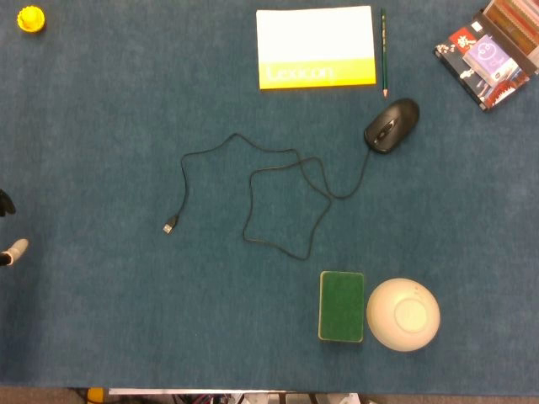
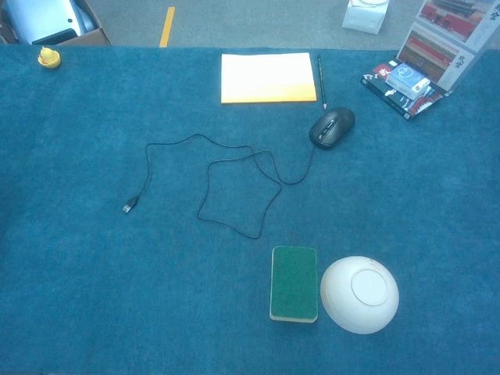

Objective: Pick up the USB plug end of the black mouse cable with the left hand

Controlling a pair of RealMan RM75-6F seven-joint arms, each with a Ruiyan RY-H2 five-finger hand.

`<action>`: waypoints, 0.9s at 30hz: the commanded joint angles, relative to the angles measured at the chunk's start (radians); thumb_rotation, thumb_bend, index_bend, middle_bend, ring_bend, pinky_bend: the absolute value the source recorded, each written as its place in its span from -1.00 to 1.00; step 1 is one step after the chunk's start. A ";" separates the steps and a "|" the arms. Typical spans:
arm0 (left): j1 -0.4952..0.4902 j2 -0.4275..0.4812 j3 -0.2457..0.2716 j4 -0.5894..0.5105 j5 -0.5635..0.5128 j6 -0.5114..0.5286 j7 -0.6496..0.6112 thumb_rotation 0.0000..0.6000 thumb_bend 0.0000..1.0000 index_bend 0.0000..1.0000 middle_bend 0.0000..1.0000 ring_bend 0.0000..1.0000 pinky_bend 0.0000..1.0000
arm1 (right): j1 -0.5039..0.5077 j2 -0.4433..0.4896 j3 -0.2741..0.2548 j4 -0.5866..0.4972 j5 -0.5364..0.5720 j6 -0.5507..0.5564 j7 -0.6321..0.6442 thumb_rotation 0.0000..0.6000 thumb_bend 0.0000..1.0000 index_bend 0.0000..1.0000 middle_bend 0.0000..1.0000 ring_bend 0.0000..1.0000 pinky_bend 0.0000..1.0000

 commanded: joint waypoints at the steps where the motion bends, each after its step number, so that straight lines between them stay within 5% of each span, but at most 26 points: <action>1: 0.000 0.001 0.000 0.003 -0.001 -0.002 -0.004 1.00 -0.88 0.02 0.06 -0.11 0.10 | -0.002 0.001 0.002 -0.002 0.005 0.003 -0.001 1.00 -0.02 0.31 -0.12 -0.26 -0.15; 27: -0.037 -0.028 -0.012 -0.036 -0.005 -0.047 0.013 1.00 -0.88 0.02 0.06 -0.11 0.10 | 0.025 0.001 0.020 0.017 -0.014 0.005 0.048 1.00 -0.02 0.31 -0.12 -0.26 -0.15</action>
